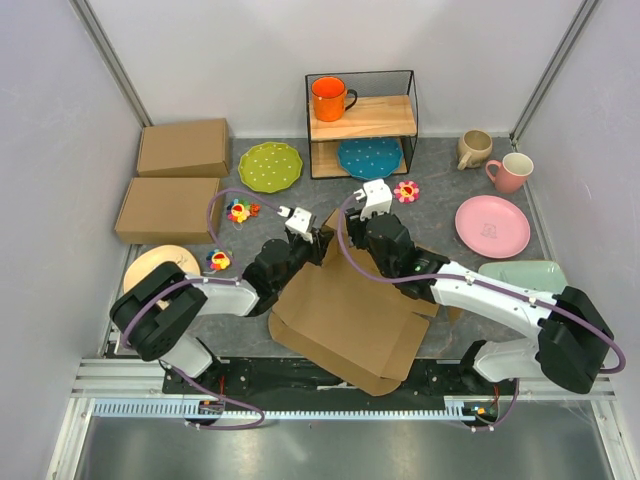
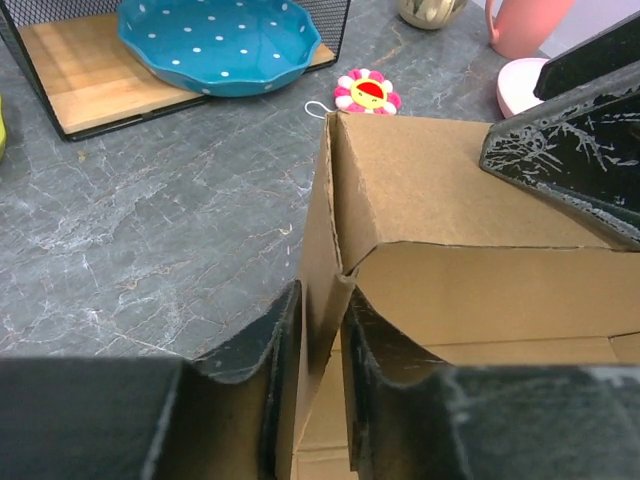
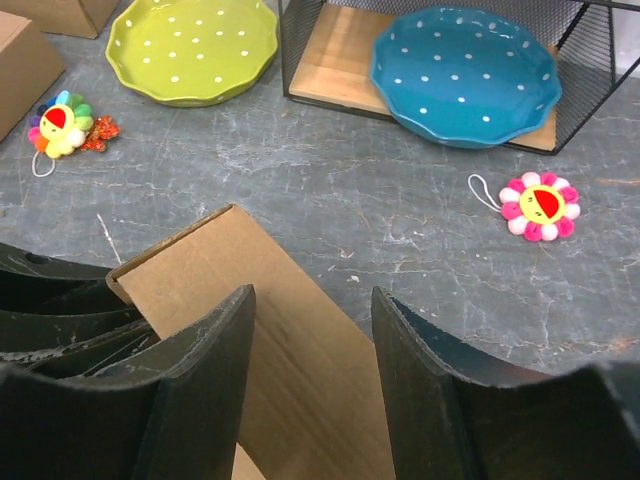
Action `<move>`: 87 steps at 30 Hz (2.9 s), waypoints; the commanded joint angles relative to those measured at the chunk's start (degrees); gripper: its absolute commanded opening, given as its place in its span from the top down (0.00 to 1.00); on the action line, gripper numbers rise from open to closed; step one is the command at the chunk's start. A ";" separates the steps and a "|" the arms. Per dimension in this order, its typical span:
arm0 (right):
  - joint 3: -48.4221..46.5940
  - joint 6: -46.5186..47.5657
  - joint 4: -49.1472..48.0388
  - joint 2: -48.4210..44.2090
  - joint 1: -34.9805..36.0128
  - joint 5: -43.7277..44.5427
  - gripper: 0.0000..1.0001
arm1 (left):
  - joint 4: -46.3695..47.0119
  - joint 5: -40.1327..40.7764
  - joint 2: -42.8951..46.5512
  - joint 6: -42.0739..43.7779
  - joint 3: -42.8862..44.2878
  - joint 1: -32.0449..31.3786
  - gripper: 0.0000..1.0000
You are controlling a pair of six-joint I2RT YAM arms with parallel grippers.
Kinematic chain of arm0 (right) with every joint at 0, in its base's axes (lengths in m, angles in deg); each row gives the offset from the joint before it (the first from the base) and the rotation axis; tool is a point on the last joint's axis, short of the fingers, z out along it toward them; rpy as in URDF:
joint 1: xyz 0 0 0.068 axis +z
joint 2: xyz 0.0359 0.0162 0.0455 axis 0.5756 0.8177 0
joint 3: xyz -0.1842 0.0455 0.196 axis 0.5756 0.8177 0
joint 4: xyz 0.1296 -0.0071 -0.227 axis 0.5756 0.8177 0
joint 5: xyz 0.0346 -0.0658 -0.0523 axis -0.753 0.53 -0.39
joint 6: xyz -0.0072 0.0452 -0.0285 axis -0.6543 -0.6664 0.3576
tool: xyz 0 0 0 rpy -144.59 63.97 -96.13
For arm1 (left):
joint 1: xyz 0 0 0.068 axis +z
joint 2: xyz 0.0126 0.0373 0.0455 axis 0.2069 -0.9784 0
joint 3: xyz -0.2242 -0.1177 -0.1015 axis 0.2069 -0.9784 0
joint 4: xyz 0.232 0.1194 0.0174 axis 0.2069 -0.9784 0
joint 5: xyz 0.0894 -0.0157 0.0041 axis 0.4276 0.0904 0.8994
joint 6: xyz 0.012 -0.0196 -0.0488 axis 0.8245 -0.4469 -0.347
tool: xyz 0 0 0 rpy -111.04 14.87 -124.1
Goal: Fold the paper box
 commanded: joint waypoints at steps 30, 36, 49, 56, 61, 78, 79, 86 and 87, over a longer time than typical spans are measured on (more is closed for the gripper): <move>6.06 -16.13 31.62 -27.65 -1.66 26.48 0.30 | -34.81 23.42 2.43 2.82 10.41 -1.19 0.98; 7.21 -20.09 33.37 -24.84 -1.92 26.22 0.35 | -47.55 18.85 -0.38 -1.31 16.65 -0.22 0.98; 15.02 -34.07 32.77 -21.06 -6.14 14.01 0.39 | -53.62 16.21 1.11 -4.92 17.53 1.62 0.98; 18.54 -34.95 27.85 -16.50 -7.19 12.42 0.28 | -61.80 13.67 0.67 -5.71 20.97 2.06 0.98; 19.68 -34.95 23.63 -11.31 -9.56 8.91 0.25 | -63.56 11.38 -0.47 -7.12 20.97 2.33 0.98; 20.74 -32.76 13.78 -7.09 -12.64 -0.14 0.53 | -63.74 10.41 -0.39 -9.93 19.56 2.24 0.98; 20.30 -32.49 13.26 -6.74 -12.73 -1.02 0.56 | -63.74 10.32 -0.30 -10.02 19.13 2.24 0.98; 19.25 -28.72 10.26 -5.07 -10.80 -2.35 0.71 | -63.21 9.88 0.05 -10.72 18.51 2.33 0.98; 18.03 -26.71 10.61 -4.11 -10.19 -1.91 0.72 | -63.21 9.79 -0.04 -10.90 18.59 2.24 0.98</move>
